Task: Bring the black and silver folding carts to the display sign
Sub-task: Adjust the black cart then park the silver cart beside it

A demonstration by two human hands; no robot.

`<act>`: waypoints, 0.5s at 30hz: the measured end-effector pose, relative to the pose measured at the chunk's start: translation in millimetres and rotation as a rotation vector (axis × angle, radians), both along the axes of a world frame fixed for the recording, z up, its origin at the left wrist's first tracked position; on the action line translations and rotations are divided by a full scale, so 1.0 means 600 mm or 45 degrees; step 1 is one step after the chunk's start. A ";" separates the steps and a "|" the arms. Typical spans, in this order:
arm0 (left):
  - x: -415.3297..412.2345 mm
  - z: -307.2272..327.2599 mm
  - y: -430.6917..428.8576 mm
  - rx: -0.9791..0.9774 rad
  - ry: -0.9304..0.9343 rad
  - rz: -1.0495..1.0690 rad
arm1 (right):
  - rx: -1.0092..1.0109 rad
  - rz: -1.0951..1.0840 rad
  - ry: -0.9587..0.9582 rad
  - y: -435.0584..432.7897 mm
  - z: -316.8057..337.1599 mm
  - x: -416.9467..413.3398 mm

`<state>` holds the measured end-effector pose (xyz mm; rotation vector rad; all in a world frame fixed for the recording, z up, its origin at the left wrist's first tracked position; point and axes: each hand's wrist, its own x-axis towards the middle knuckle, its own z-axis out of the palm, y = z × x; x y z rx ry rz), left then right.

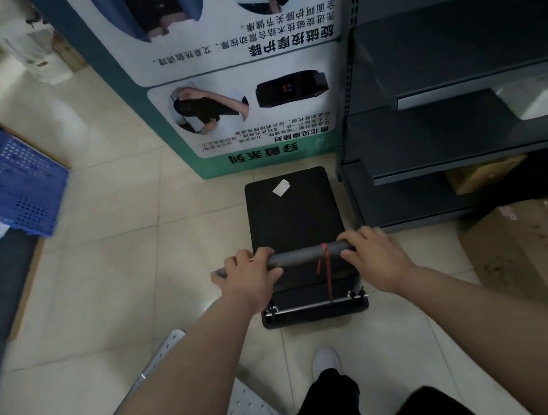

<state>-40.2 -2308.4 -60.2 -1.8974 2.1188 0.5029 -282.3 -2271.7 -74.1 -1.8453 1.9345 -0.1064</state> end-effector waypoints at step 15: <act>-0.104 0.006 -0.144 0.044 -0.026 -0.040 | 0.166 0.053 0.110 -0.141 0.032 -0.101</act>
